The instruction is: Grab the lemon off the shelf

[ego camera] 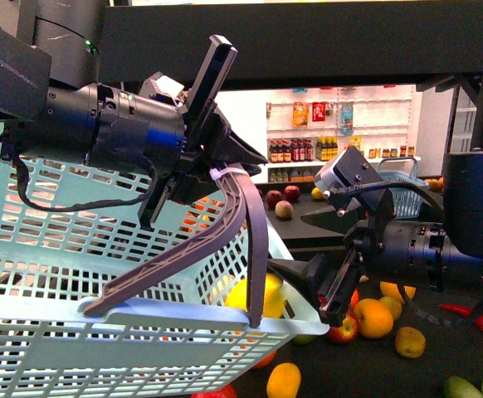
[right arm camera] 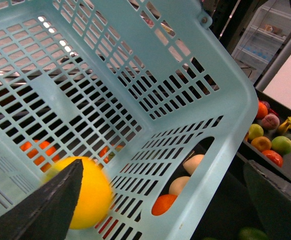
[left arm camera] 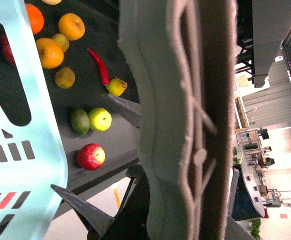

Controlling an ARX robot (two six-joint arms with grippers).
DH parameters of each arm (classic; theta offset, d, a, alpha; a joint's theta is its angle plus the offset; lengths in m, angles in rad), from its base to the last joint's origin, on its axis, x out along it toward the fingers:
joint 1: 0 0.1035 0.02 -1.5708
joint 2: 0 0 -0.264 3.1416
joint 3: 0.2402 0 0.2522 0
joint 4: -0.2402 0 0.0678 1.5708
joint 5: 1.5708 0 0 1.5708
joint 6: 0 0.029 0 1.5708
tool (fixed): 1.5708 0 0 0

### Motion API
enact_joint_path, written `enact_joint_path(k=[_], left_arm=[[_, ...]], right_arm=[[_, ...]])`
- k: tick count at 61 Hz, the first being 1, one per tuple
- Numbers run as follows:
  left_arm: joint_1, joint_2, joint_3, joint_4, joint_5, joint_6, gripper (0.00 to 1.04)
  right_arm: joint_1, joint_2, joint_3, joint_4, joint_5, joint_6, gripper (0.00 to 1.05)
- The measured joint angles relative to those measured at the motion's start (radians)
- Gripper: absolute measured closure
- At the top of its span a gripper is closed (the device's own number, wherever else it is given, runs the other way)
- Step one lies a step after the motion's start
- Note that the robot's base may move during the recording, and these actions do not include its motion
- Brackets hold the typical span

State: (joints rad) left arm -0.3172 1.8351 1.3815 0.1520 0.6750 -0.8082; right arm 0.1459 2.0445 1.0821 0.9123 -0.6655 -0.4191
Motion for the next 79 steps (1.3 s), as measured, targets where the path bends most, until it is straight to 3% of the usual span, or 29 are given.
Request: enact_joint_path(k=[8,18,25,33,43,60,79], left_arm=[[0.0,0.002,0.0,-0.002,-0.008,0.002,0.97],[0.001,0.002,0.0,-0.002,-0.008,0.002,0.97],[0.0,0.002,0.0,-0.002,-0.002,0.002,0.97],[0.0,0.002,0.0,-0.002,-0.002,0.002,0.97],[0.0,0.002,0.0,-0.002,-0.002,0.002,0.97],[0.0,0.002,0.0,-0.002,-0.002,0.003,0.97],[0.0,0.002,0.0,-0.002,-0.002,0.003,0.97]], right_arm=[[-0.043,0.0,0.021,0.05,0.063,0.098,0.02],[-0.192,0.016,0.111,0.012,0.15,0.208,0.02],[-0.29,0.1,0.156,-0.088,0.177,0.172,0.02],[-0.311,0.216,0.187,-0.206,0.232,0.103,0.02],[-0.272,0.36,0.249,-0.322,0.321,0.085,0.02],[-0.122,0.55,0.441,-0.469,0.432,0.177,0.02],[0.006,0.791,0.82,-0.661,0.541,0.341,0.02]])
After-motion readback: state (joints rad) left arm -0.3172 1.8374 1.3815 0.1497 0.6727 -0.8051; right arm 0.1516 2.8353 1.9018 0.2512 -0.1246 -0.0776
